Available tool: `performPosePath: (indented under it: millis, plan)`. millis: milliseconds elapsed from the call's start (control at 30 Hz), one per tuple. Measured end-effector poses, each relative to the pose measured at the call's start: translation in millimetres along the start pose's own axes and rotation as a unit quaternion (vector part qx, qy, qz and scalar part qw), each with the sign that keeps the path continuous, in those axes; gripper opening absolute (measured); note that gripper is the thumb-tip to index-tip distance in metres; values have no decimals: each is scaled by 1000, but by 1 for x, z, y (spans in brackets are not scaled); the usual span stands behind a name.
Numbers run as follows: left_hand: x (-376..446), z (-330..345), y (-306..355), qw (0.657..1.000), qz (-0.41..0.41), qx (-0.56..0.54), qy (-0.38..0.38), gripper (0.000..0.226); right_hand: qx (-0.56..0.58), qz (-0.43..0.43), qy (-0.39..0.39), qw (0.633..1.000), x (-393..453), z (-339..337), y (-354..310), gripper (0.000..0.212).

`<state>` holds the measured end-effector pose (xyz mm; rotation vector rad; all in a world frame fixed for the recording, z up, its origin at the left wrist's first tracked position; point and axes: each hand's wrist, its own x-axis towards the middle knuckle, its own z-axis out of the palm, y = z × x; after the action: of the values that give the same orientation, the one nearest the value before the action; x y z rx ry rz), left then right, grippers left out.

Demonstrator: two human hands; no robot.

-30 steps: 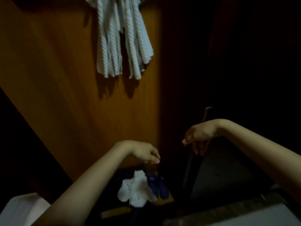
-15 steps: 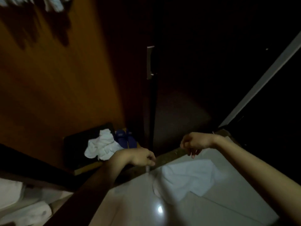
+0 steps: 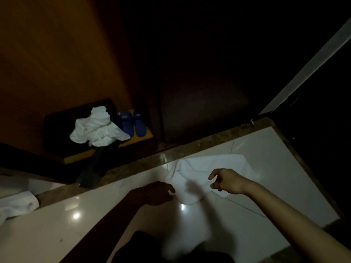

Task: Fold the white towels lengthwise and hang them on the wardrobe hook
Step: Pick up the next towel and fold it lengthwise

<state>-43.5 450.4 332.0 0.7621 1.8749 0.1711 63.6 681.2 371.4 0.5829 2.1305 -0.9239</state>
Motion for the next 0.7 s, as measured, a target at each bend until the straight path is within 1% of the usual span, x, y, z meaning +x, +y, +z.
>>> performPosePath:
  millis: [200,300,533,633,700]
  plan:
    - [101,68,-65,999,-26,16,-16,41,-8,-1,-23,1000,103,85,68,33]
    - [150,94,-102,999,-26,32,-11,39,0,-5,-19,1000,155,126,90,33]
    - [259,141,-173,997,-24,70,24,36,1,-21,6,1000,289,216,138,32]
    - [291,155,-200,994,-25,98,29,37,-14,-35,12,999,343,257,160,32]
    - [301,159,-218,992,-32,118,26,39,-27,-45,-1,999,373,285,175,31]
